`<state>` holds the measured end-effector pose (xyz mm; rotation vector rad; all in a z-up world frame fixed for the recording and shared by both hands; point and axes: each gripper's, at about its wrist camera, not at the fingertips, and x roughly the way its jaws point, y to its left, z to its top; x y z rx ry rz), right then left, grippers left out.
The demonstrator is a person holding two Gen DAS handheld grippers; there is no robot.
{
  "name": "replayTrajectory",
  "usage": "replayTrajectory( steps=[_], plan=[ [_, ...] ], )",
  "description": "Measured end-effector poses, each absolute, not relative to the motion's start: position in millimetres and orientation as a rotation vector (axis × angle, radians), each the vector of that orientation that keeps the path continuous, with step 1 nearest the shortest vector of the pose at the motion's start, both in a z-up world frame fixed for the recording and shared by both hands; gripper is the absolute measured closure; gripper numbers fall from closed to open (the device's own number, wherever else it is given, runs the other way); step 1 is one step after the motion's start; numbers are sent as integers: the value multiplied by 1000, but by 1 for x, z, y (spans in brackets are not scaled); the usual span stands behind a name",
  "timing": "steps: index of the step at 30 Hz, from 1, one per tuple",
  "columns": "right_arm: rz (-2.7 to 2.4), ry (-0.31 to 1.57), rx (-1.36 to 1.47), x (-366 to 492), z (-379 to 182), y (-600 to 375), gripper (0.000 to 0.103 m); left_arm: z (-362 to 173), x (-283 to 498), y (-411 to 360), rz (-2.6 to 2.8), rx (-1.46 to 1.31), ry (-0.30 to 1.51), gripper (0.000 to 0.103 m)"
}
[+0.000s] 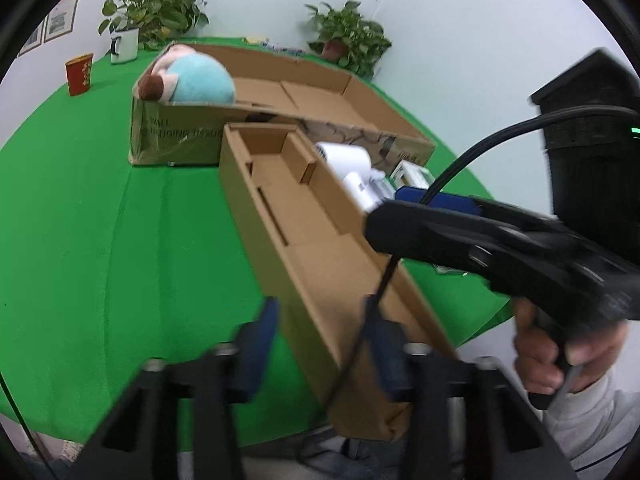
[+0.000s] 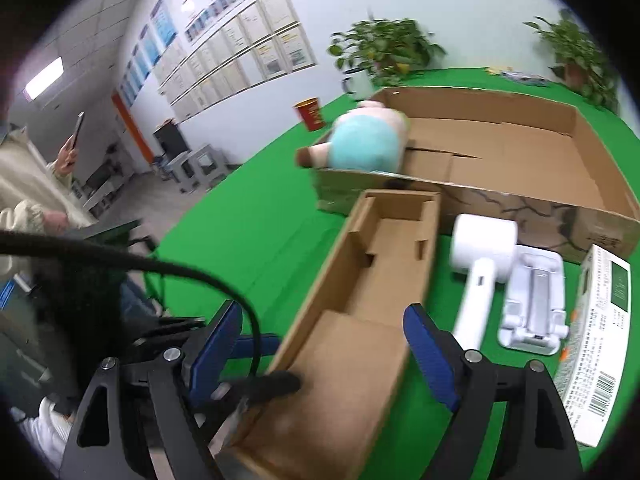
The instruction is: Organize objects
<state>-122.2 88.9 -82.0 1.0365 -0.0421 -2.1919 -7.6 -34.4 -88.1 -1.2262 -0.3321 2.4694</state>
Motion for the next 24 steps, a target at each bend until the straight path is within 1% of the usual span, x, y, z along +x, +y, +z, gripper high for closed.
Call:
replayTrajectory(
  steps=[1,3,6,11,14,17,18,20,21,22,23,24],
  plan=[
    [-2181,-32,1031,-118,-80,89,20,-89,-8,-37,2473,-1227,-339,86],
    [-2177,-27,1019,-111,-75,93,20,-88,-6,-45,2483,-1204,-377,91],
    [-2188,24,1028,-102,-73,102,20,-77,0,-57,2542,-1151,-394,92],
    [-2215,147,1103,-100,-92,118,20,-62,12,-73,2578,-1091,-411,92],
    [-2273,119,1170,-114,-104,131,20,-62,15,-69,2508,-1089,-380,92],
    [-2309,51,1238,-129,-116,137,20,-64,20,-63,2418,-1087,-379,91],
    [-2304,21,1258,-132,-119,137,20,-62,22,-64,2395,-1066,-391,89],
    [-2298,-9,1274,-133,-124,132,22,-56,26,-69,2341,-1004,-451,71],
    [-2300,-14,1272,-133,-125,129,23,-52,28,-73,2328,-975,-482,51],
    [-2305,-16,1270,-131,-126,124,26,-48,27,-76,2323,-943,-516,37],
    [-2309,-14,1268,-130,-127,121,30,-45,26,-82,2329,-911,-561,34],
    [-2316,-6,1270,-129,-128,116,37,-43,24,-86,2333,-905,-589,34]
  ],
)
